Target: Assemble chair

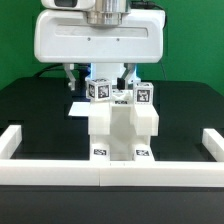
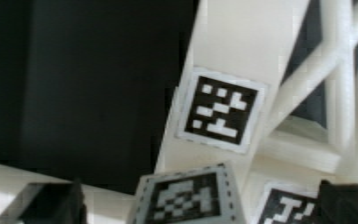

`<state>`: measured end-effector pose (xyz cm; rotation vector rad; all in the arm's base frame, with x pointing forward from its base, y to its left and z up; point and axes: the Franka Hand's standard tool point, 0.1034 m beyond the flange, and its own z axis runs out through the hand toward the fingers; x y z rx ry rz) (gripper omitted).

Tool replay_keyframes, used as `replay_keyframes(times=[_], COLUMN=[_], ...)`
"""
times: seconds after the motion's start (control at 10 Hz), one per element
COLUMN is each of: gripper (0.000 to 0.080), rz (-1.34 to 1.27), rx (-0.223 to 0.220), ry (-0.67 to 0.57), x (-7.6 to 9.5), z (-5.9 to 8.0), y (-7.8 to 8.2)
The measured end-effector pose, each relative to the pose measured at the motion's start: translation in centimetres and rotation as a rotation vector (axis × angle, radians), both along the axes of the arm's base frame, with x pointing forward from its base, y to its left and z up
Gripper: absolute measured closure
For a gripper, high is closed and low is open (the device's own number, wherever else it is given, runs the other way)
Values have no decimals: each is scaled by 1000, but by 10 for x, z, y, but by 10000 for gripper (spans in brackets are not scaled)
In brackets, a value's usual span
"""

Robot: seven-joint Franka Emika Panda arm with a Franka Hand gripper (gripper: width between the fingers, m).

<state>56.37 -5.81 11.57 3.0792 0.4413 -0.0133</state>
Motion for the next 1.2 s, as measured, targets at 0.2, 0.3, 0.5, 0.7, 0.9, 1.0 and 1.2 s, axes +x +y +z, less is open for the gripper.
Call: replay_keyframes(times=[0.2,0.3,0.5,0.7,0.9,1.0,1.2], gripper=[151,151,248,429,512,512,512], rz=[153,166,161,133,107,14,-102], rx=[-18,-22,-22,-22,-21,-22,-22], ry=[3,5,4,3,2,-2,-6], x=[5,5,5,5,5,5,5], z=[3,3,3,3,3,2,2], y=[-4,-4,-4,-4,-4,-4,-4])
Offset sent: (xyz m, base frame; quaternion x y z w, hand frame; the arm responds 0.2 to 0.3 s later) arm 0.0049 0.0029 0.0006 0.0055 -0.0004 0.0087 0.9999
